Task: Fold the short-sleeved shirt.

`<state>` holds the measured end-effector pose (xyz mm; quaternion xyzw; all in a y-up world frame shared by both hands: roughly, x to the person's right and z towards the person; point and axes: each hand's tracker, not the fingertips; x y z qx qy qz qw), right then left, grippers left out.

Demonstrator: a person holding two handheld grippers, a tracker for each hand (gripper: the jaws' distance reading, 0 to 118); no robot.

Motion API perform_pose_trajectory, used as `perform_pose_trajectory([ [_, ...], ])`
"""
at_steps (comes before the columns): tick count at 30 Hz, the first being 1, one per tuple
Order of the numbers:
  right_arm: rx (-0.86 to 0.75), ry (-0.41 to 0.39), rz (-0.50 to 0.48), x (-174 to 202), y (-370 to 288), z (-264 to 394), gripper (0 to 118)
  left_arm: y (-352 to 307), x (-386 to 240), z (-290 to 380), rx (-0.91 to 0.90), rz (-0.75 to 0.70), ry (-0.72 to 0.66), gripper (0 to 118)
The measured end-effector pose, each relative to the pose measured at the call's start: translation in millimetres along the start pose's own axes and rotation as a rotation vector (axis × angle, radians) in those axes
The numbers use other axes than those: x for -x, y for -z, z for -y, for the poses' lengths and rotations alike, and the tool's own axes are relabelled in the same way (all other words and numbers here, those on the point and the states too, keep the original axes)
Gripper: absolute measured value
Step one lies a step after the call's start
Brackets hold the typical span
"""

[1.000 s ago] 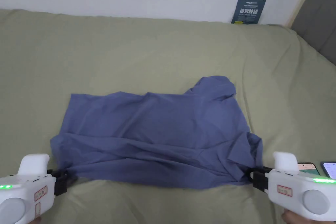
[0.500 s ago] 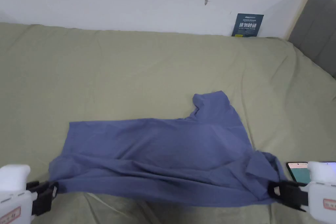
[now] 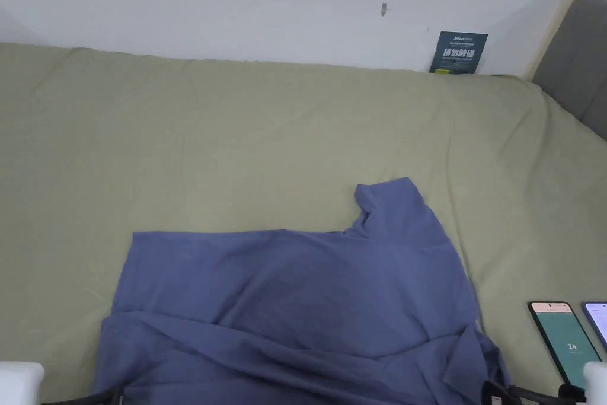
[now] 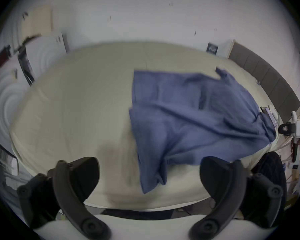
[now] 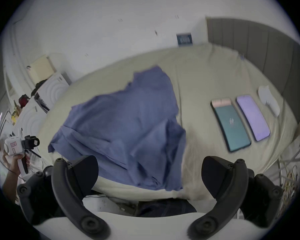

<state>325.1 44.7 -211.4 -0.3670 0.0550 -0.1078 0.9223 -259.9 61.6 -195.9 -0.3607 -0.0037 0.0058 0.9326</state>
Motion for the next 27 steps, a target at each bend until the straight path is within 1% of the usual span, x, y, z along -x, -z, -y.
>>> perform_pose_trajectory([
  [1, -0.028, -0.032, 0.016, 9.3, -12.2, 2.7, 118, -4.7, -3.8, -8.9, -0.043, -0.012, 0.01, 118],
  [2, -0.054, -0.069, 0.026, 17.8, -10.2, -15.6, 118, -10.0, -9.2, -12.5, -0.055, -0.02, 0.014, 118],
  [4, -0.126, -0.125, 0.023, 37.3, -19.3, -17.6, 118, -14.2, -19.8, -18.0, -0.074, -0.034, 0.01, 118],
  [5, -0.156, -0.148, 0.036, 47.0, -22.2, -17.9, 118, -5.4, -11.1, -22.2, -0.078, -0.027, 0.009, 118],
  [6, -0.162, -0.169, 0.038, 62.7, -25.2, -23.5, 115, -0.9, -12.2, -26.6, -0.077, -0.016, 0.004, 118],
  [7, -0.177, -0.187, 0.036, 74.3, -25.2, -26.5, 98, 4.7, -16.3, -31.3, -0.078, -0.016, 0.0, 118],
  [8, -0.206, -0.21, 0.04, 83.8, -24.4, -28.7, 60, 10.5, -19.4, -36.3, -0.077, -0.006, -0.01, 112],
  [9, -0.224, -0.239, 0.056, 91.4, -22.8, -30.4, 16, 19.7, -16.6, -40.8, -0.069, 0.008, -0.01, 92],
  [10, -0.236, -0.283, 0.103, 100.1, -17.2, -28.5, 0, 26.2, -19.0, -46.4, -0.071, 0.027, -0.013, 32],
  [11, -0.27, -0.313, 0.136, 106.9, -12.3, -28.8, 0, 33.8, -23.3, -52.1, -0.069, 0.018, -0.008, 5],
  [12, -0.268, -0.314, 0.1, 111.3, -6.9, -28.8, 0, 42.4, -27.4, -55.8, -0.062, 0.024, -0.023, 5],
  [13, -0.234, -0.301, 0.051, 114.0, 0.0, -30.3, 0, 51.8, -23.0, -60.9, -0.102, 0.017, 0.007, 5],
  [14, -0.237, -0.318, 0.062, 128.5, -3.0, -33.6, 0, 62.6, -19.5, -67.0, -0.059, 0.059, -0.012, 5],
  [15, -0.244, -0.317, 0.068, 132.7, 0.0, -34.4, 0, 72.9, -18.0, -73.6, -0.042, 0.078, -0.029, 5],
  [16, -0.246, -0.318, 0.067, 136.0, 4.1, -34.8, 0, 84.2, -15.0, -82.7, -0.058, 0.041, -0.003, 5],
  [17, -0.242, -0.321, 0.063, 138.5, 8.1, -35.6, 0, 92.3, -15.0, -90.3, -0.056, 0.039, -0.002, 5],
  [22, -0.202, -0.279, 0.046, 136.6, 26.2, -44.7, 0, 190.8, 10.0, -151.8, 0.059, 0.02, -0.022, 5],
  [23, -0.196, -0.274, 0.048, 135.2, 29.3, -45.4, 0, 210.1, 15.7, -164.0, 0.075, 0.02, -0.017, 5],
  [25, -0.176, -0.263, 0.054, 132.1, 35.7, -45.6, 0, 247.1, 20.4, -182.3, 0.156, -0.04, 0.032, 5],
  [26, -0.167, -0.254, 0.053, 127.1, 39.0, -45.0, 0, 262.2, 23.5, -190.9, 0.161, -0.04, 0.053, 15],
  [27, -0.164, -0.248, 0.056, 125.0, 41.0, -44.5, 0, 272.1, 26.4, -197.0, 0.179, -0.038, 0.059, 43],
])
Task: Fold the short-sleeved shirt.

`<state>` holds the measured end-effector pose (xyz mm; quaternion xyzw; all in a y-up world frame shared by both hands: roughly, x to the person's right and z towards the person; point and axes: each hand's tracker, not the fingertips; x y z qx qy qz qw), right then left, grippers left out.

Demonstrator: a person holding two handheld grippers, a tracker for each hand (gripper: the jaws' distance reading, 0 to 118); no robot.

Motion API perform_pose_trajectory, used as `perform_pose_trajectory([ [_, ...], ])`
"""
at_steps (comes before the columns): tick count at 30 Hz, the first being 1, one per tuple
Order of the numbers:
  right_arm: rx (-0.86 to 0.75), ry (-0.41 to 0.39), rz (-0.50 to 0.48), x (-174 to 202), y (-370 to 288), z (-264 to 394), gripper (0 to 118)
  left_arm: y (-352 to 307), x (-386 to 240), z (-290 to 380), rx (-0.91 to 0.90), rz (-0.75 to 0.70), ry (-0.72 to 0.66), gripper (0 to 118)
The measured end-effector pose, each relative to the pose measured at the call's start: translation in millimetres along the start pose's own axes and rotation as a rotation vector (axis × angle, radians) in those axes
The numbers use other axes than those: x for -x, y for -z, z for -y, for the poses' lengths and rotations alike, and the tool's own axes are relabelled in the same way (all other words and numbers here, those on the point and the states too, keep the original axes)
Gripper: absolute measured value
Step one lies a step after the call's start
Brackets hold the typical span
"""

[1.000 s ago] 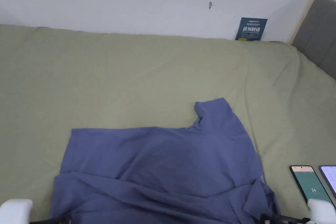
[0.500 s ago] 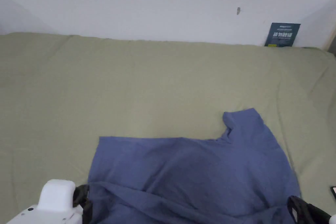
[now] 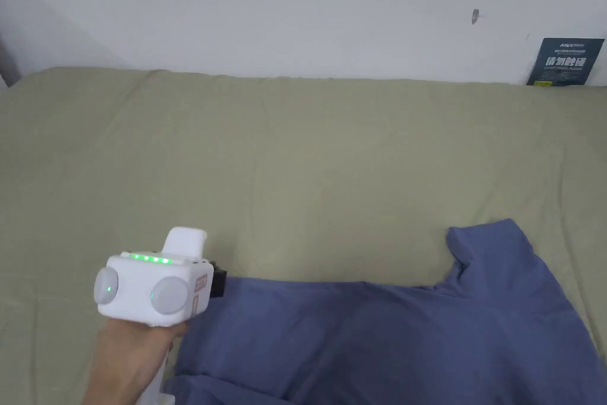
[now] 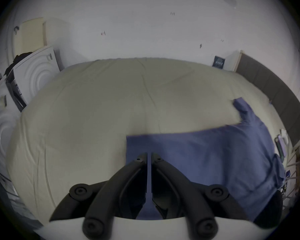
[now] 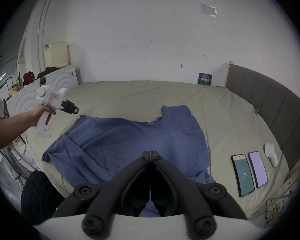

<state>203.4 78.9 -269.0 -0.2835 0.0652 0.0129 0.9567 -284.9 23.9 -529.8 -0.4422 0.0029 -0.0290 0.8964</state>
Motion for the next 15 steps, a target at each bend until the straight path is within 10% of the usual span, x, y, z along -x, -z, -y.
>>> perform_pose_trajectory([
  [1, 0.007, 0.007, 0.005, -1.7, 2.2, 1.4, 0, 12.1, 2.0, -6.8, 0.043, -0.009, -0.006, 103],
  [2, 0.014, 0.013, 0.007, -3.3, 4.6, 2.8, 0, 24.8, -0.6, -5.4, 0.083, -0.03, 0.002, 118],
  [8, 0.046, 0.045, 0.01, -10.2, 18.0, 7.2, 0, 61.3, -6.6, 10.2, 0.097, -0.007, -0.019, 118],
  [12, 0.047, 0.044, 0.01, -10.7, 22.1, 2.9, 0, 49.7, -18.1, 15.1, 0.131, 0.011, -0.025, 101],
  [15, 0.034, 0.049, 0.012, -11.5, 22.6, -1.4, 0, 45.5, -19.4, 25.9, 0.014, 0.051, -0.031, 36],
])
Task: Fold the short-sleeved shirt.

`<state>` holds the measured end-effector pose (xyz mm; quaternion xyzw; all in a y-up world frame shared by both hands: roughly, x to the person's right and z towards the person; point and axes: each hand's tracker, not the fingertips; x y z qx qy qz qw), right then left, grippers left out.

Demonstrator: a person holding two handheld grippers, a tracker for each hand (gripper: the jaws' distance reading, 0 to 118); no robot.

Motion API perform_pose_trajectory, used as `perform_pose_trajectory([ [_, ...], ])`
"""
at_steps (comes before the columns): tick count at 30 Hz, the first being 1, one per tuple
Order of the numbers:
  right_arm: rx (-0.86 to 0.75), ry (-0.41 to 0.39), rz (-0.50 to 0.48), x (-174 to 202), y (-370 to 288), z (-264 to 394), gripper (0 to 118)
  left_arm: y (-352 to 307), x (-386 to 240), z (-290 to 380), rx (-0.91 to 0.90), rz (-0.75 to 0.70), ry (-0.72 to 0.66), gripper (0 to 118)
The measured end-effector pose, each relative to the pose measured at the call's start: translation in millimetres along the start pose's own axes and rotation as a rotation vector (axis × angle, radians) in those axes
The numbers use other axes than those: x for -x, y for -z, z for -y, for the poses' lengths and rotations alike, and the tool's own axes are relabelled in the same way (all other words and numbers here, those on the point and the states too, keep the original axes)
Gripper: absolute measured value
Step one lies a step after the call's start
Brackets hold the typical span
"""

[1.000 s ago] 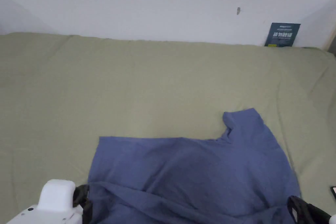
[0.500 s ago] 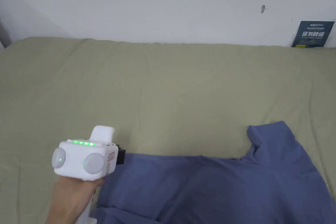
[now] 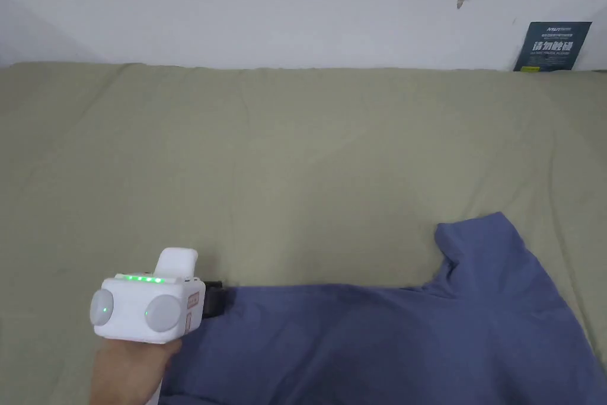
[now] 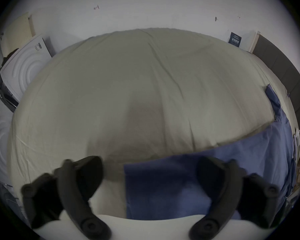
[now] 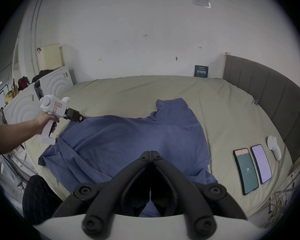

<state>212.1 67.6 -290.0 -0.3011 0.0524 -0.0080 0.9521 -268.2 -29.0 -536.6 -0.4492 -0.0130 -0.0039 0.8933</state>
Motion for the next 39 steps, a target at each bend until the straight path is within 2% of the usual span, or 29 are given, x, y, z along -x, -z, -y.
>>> perform_pose_trajectory([
  [1, -0.005, 0.002, 0.002, -0.3, 0.2, -1.0, 0, -3.4, -4.0, 3.2, -0.018, -0.014, 0.016, 5],
  [6, -0.001, -0.002, 0.004, -7.2, 9.7, -6.7, 0, -20.3, -14.5, 15.9, -0.058, 0.025, 0.024, 5],
  [8, 0.027, -0.026, 0.011, -16.4, 22.7, -13.7, 0, -59.8, -33.4, 19.9, -0.092, 0.045, 0.004, 5],
  [13, 0.133, 0.011, 0.083, -62.0, 93.1, -40.4, 1, -75.7, -25.3, 26.0, -0.133, 0.076, -0.002, 5],
  [14, 0.159, 0.025, 0.101, -73.1, 110.7, -45.9, 6, -79.6, -25.2, 26.2, -0.145, 0.072, 0.003, 5],
  [15, 0.186, 0.063, 0.1, -86.0, 131.0, -51.6, 20, -82.1, -26.8, 25.7, -0.146, 0.084, -0.003, 5],
  [17, 0.265, 0.137, 0.067, -101.8, 170.4, -65.2, 102, -85.7, -28.9, 26.4, -0.157, 0.092, -0.014, 5],
  [18, 0.303, 0.149, 0.074, -109.8, 190.3, -69.2, 118, -86.8, -29.4, 26.6, -0.159, 0.098, -0.019, 5],
  [22, 0.309, 0.056, 0.163, -129.3, 262.8, -73.3, 115, -87.5, -34.7, 22.4, -0.164, 0.089, -0.021, 5],
  [26, 0.387, 0.064, 0.152, -123.6, 278.6, -84.5, 115, -94.3, -45.3, 21.6, -0.195, 0.063, -0.01, 5],
  [27, 0.445, 0.089, 0.131, -124.3, 285.5, -84.3, 109, -93.4, -44.5, 20.5, -0.198, 0.059, -0.007, 5],
  [28, 0.465, 0.09, 0.119, -120.8, 277.4, -85.6, 78, -92.9, -44.2, 19.9, -0.193, 0.055, -0.007, 5],
  [30, 0.435, 0.05, 0.142, -117.0, 277.5, -85.6, 52, -92.3, -44.6, 20.6, -0.182, 0.071, -0.014, 5],
  [31, 0.397, 0.045, 0.117, -115.4, 274.3, -86.6, 8, -89.0, -41.8, 20.6, -0.18, 0.071, -0.013, 5],
  [32, 0.406, 0.086, 0.057, -113.4, 264.9, -85.4, 4, -88.3, -41.2, 20.9, -0.177, 0.072, -0.011, 5],
  [33, 0.407, 0.066, 0.081, -111.8, 260.7, -85.7, 4, -88.5, -41.3, 21.3, -0.174, 0.074, -0.013, 5],
  [34, 0.356, 0.015, 0.103, -107.8, 254.9, -87.5, 4, -89.0, -41.3, 21.5, -0.17, 0.08, -0.018, 5],
  [36, 0.35, 0.009, 0.062, -102.8, 245.4, -88.3, 4, -81.3, -35.6, 23.5, -0.17, 0.083, -0.032, 5],
  [39, 0.305, -0.037, 0.062, -96.0, 232.9, -95.9, 4, -80.3, -35.2, 20.8, -0.158, 0.111, -0.06, 5],
])
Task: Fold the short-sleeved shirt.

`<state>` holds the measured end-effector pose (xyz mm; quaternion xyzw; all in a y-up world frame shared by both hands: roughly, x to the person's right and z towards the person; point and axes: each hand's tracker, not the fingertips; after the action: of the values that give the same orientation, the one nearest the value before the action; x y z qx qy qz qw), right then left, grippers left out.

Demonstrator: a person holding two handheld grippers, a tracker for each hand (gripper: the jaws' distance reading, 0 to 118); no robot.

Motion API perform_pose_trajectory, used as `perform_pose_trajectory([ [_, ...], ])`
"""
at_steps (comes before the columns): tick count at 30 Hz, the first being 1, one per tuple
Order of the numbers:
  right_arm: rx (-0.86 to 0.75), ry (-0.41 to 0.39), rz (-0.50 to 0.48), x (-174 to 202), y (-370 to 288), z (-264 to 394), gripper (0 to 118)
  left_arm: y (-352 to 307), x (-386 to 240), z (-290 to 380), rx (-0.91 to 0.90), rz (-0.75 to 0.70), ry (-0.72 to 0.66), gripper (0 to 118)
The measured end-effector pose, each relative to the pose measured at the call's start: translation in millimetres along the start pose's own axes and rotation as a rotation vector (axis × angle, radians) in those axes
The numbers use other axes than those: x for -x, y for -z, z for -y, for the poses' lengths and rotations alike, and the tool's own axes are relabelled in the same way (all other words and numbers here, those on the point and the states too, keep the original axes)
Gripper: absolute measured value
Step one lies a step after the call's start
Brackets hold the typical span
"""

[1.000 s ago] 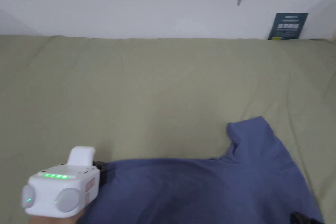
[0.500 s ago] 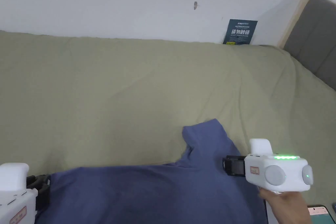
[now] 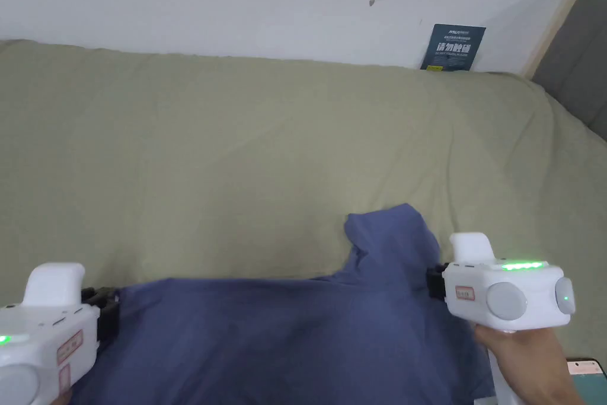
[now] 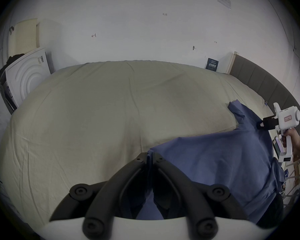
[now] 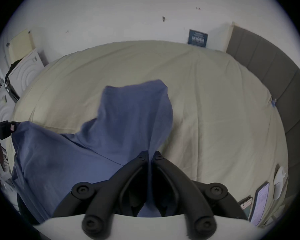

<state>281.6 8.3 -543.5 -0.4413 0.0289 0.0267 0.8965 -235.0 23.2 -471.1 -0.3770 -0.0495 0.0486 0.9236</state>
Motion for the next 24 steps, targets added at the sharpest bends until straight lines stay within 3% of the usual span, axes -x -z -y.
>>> perform_pose_trajectory([
  [7, -0.189, -0.041, -0.088, 8.5, -90.8, -5.9, 4, -63.2, -9.9, -6.4, -0.103, 0.016, -0.002, 5],
  [15, -0.363, -0.052, -0.15, 8.0, -247.6, 69.1, 4, -178.3, -6.0, 43.4, -0.199, 0.048, -0.003, 5],
  [19, -0.342, -0.054, -0.142, 6.0, -282.0, 126.2, 4, -210.1, 0.9, 85.5, -0.149, 0.047, 0.001, 5],
  [21, -0.277, -0.068, -0.109, 6.3, -279.6, 153.3, 4, -204.8, 22.2, 104.5, -0.086, 0.013, 0.008, 5],
  [24, -0.17, -0.025, -0.101, 5.6, -259.2, 193.2, 4, -190.7, 25.7, 132.2, 0.02, -0.004, 0.01, 5],
])
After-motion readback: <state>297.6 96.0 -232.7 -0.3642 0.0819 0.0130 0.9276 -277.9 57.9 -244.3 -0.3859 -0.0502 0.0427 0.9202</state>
